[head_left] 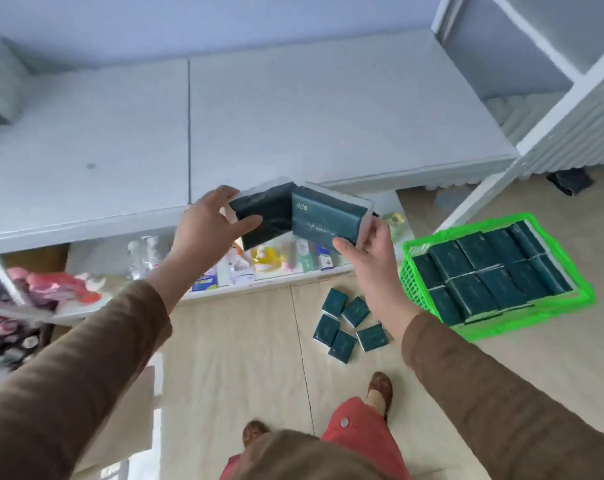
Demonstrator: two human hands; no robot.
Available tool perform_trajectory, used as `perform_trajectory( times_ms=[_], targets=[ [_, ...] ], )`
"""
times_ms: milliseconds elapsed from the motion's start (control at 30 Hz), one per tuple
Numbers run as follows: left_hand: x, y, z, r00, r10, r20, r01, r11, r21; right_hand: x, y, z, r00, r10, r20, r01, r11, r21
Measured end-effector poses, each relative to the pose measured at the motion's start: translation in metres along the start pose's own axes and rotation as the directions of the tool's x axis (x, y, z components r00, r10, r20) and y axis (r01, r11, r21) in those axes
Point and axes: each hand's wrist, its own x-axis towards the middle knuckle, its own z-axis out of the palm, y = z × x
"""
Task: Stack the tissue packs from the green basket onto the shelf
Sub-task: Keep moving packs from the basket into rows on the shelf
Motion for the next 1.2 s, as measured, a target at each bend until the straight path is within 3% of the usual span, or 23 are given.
perform_trajectory(
  times_ms=[233, 600, 867, 1033, 1200],
  targets=[
    [0.01, -0.124, -0.168, 0.988, -0.037, -0.148, 0.05, 0.995, 0.088, 0.018, -0.045, 0.184, 0.976, -0.1, 0.194, 0.123, 0.986, -0.11],
    [0.097, -0.312, -0.328, 0.966, -0.123, -0.228, 0.162, 0.973, 0.164, 0.104, -0.047, 0.426, 0.9, -0.164, 0.405, 0.267, 0.94, -0.214],
    [0.157, -0.439, -0.415, 0.937, -0.202, -0.286, 0.285, 0.914, 0.289, 0.142, -0.032, 0.597, 0.879, -0.101, 0.467, 0.269, 0.912, -0.309],
    [0.207, -0.505, -0.445, 0.955, -0.172, -0.24, 0.239, 0.929, 0.284, 0.156, -0.02, 0.678, 0.881, -0.074, 0.468, 0.292, 0.862, -0.414],
    [0.246, -0.544, -0.451, 0.979, -0.106, -0.173, 0.152, 0.947, 0.282, 0.169, -0.012, 0.726, 0.932, -0.033, 0.36, 0.226, 0.83, -0.509]
  ],
)
